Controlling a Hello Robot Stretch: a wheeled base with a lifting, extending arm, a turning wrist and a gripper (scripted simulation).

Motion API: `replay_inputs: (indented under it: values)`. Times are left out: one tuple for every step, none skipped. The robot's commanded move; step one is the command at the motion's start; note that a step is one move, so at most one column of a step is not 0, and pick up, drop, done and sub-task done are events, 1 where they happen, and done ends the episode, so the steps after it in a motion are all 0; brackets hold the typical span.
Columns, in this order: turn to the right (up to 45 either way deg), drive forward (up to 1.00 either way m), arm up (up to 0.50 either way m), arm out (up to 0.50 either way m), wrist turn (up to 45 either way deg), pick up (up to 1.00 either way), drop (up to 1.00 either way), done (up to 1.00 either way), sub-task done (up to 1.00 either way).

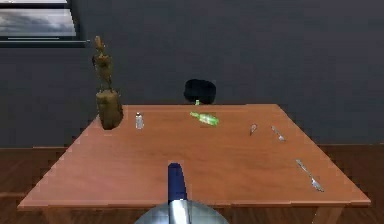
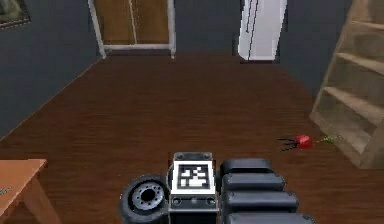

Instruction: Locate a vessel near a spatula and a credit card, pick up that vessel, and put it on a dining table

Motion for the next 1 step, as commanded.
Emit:
replay_inputs:
  values:
    - [0.0,0.35,0.00,0.00,0.0,0.00,0.00,0.00,0.00]
